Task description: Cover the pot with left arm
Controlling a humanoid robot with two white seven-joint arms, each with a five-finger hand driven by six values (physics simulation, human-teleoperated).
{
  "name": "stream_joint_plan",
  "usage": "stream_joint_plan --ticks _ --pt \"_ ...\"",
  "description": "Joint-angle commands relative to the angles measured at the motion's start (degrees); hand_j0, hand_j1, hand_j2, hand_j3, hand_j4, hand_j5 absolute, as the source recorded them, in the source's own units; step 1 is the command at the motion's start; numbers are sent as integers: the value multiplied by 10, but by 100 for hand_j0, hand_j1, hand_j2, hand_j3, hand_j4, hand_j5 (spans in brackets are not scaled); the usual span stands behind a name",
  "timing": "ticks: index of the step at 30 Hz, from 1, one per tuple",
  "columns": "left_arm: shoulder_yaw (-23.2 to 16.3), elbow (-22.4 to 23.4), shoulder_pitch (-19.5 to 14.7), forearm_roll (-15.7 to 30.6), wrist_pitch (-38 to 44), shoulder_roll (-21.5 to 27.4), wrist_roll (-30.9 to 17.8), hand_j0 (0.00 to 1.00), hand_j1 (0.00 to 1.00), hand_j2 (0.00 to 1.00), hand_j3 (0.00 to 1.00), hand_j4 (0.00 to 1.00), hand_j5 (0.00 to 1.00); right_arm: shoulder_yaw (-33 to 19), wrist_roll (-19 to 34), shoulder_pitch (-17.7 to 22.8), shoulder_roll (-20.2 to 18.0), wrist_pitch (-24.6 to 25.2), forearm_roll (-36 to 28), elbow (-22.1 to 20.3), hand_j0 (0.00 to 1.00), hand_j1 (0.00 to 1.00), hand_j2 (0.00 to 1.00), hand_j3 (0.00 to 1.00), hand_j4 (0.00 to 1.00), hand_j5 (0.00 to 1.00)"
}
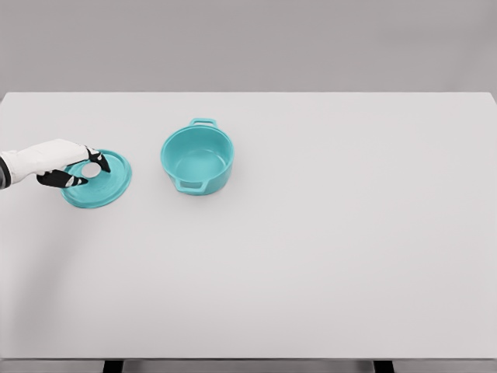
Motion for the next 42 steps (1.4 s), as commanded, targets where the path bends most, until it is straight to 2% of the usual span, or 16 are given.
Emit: stream_joint_plan --ticks 1,5,18,24,42 --pt "0 0 0 2 1 0 0 54 54 54 54 54 54 0 0 0 0 0 0 1 100 100 100 100 100 100" --pt "0 -1 0 3 1 0 0 51 51 51 51 51 51 0 0 0 0 0 0 0 100 100 100 100 100 100" --pt "1 -7 -2 13 1 2 0 50 50 50 50 50 50 0 0 0 0 0 0 1 100 100 100 100 100 100" --pt "1 -34 -8 14 1 8 0 49 49 49 49 49 49 0 0 0 0 0 0 1 100 100 100 100 100 100" --pt "1 -72 -31 27 1 10 0 49 49 49 49 49 49 0 0 0 0 0 0 0 100 100 100 100 100 100"
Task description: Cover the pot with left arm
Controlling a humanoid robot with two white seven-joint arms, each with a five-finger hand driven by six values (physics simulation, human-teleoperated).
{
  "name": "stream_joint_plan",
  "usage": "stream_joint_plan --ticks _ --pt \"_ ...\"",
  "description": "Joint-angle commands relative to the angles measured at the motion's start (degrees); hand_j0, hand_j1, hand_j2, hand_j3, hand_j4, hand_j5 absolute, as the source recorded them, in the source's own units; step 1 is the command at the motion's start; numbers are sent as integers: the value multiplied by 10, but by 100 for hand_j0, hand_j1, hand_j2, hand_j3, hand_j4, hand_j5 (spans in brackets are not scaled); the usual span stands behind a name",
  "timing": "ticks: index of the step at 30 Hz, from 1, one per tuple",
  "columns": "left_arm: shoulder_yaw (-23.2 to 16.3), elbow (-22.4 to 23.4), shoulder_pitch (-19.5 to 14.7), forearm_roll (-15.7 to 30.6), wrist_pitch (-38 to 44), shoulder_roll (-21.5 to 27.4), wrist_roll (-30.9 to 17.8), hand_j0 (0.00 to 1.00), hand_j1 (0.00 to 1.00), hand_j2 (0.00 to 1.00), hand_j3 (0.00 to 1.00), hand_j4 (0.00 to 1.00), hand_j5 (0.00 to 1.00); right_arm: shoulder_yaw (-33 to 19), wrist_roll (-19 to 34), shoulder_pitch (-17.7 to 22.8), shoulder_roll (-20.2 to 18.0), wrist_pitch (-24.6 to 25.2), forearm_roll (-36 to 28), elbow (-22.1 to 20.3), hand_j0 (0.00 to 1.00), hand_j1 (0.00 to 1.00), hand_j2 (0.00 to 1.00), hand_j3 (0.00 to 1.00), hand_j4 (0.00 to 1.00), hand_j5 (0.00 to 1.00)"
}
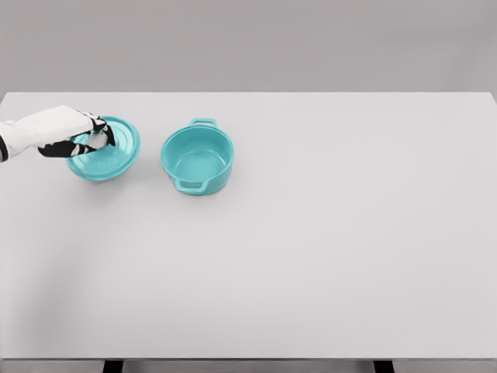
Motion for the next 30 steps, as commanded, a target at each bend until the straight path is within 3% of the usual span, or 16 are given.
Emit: stream_joint_plan --ticks 1,12,18,30 --pt "0 -6 0 4 2 0 0 49 49 49 49 49 49 0 0 0 0 0 0 1 100 100 100 100 100 100" --pt "-1 -41 -12 2 2 -7 0 49 49 49 49 49 49 0 0 0 0 0 0 0 100 100 100 100 100 100" --pt "-42 -40 -42 2 2 -10 0 49 49 49 49 49 49 0 0 0 0 0 0 1 100 100 100 100 100 100" --pt "-74 -29 -72 -2 2 -61 0 49 49 49 49 49 49 0 0 0 0 0 0 1 100 100 100 100 100 100"
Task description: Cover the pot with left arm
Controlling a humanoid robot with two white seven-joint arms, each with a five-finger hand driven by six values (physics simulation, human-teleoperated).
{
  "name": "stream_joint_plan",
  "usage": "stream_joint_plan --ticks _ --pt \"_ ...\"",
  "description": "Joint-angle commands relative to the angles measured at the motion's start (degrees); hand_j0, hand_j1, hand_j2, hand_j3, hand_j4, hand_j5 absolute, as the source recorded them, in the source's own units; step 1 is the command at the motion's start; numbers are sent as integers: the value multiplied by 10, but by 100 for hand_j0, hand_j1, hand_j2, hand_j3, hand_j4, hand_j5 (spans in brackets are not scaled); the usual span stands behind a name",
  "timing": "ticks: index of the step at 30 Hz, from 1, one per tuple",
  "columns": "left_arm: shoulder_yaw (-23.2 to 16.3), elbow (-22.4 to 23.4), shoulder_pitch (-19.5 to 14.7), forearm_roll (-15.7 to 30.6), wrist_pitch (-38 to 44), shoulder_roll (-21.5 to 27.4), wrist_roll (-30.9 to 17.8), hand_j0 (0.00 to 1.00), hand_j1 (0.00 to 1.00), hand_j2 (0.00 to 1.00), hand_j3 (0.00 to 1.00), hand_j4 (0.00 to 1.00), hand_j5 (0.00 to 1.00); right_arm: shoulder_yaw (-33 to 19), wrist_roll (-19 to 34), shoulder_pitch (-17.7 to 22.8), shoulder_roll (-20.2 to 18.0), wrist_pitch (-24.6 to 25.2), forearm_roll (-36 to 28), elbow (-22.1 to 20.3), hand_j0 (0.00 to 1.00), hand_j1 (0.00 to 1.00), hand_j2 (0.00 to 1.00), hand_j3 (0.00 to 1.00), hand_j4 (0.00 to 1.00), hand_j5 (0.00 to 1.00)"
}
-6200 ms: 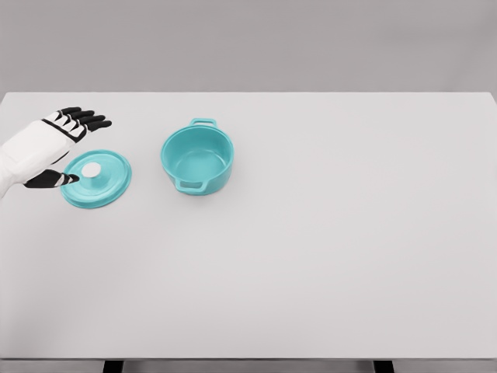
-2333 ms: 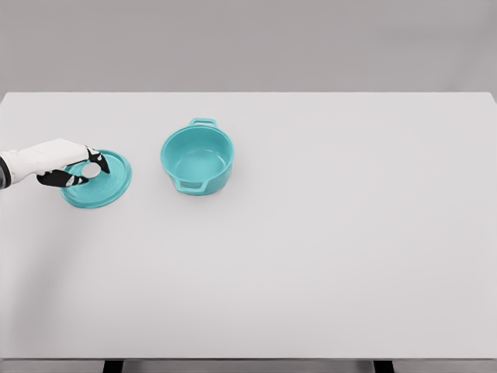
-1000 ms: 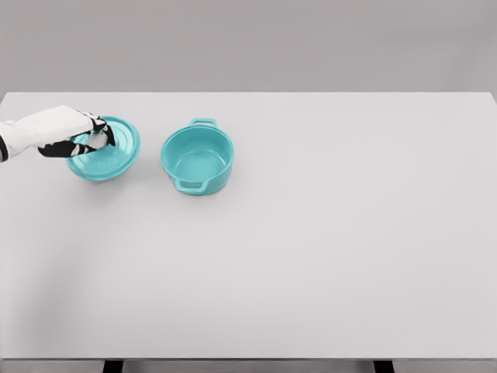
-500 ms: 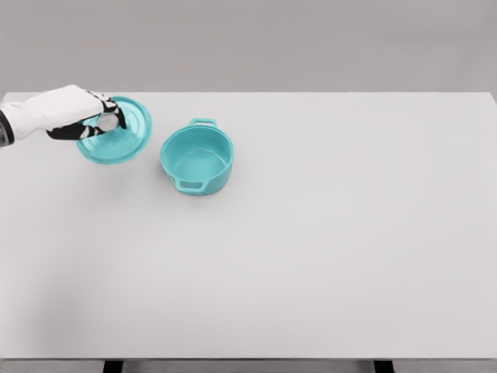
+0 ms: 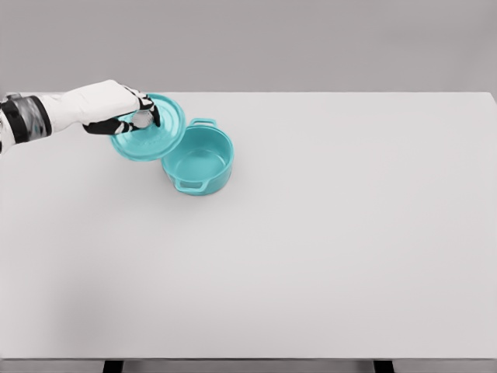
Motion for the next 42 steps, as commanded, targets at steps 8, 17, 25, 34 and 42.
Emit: stream_joint_plan --ticks 8,17,25,34,42 --pt "-28 3 -10 3 2 -30 0 49 49 49 49 49 49 0 0 0 0 0 0 -1 100 100 100 100 100 100" --pt "-42 17 -14 1 2 -56 0 49 49 49 49 49 49 0 0 0 0 0 0 -1 100 100 100 100 100 100" --pt "-51 34 -18 -2 2 -79 0 49 49 49 49 49 49 0 0 0 0 0 0 0 100 100 100 100 100 100" --pt "-52 41 -21 -6 2 -91 0 50 50 50 50 50 50 0 0 0 0 0 0 0 100 100 100 100 100 100" --pt "-52 54 -21 -10 2 -91 0 50 50 50 50 50 50 0 0 0 0 0 0 0 100 100 100 100 100 100"
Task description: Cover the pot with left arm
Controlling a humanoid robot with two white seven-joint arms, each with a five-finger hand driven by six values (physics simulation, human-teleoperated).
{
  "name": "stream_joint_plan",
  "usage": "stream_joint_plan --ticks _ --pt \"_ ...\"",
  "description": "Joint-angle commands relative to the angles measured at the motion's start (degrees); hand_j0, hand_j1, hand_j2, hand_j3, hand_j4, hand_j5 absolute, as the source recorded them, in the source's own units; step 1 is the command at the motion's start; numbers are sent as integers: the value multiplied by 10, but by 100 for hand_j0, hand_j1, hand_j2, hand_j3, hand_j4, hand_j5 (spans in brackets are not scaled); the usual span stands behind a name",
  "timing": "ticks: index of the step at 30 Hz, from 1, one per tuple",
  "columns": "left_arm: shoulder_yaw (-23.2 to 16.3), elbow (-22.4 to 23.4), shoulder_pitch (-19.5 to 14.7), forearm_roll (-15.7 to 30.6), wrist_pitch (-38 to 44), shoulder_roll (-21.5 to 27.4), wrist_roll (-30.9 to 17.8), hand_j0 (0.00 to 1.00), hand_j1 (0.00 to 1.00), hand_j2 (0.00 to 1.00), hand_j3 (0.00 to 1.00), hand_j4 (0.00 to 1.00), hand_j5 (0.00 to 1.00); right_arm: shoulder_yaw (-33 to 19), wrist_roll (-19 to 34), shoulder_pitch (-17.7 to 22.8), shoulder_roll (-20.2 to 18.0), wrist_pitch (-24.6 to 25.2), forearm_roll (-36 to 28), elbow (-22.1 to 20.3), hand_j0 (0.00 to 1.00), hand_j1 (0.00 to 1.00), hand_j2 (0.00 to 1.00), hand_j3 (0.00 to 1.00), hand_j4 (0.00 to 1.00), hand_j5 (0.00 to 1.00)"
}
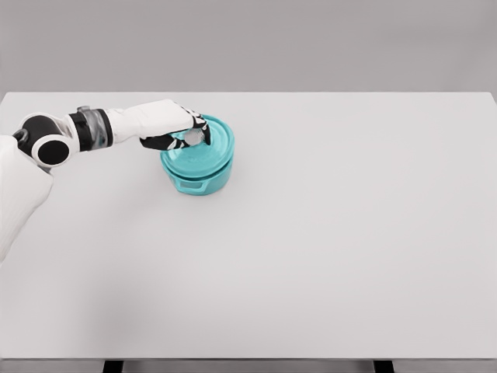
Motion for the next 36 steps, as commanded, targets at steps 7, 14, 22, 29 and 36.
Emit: stream_joint_plan --ticks 7,14,22,29,36 --pt "0 6 -1 -2 1 0 0 53 53 53 53 53 53 0 0 0 0 0 0 0 100 100 100 100 100 100" --pt "-6 5 -1 -2 1 -5 0 55 55 55 55 55 55 0 0 0 0 0 0 0 100 100 100 100 100 100" --pt "-5 4 -2 -2 1 -10 0 55 55 55 55 55 55 0 0 0 0 0 0 0 100 100 100 100 100 100" --pt "-4 6 -1 -2 1 -9 0 58 58 58 58 58 58 0 0 0 0 0 0 0 100 100 100 100 100 100" --pt "-2 6 -1 -2 1 -5 0 61 61 61 61 61 61 0 0 0 0 0 0 0 100 100 100 100 100 100"
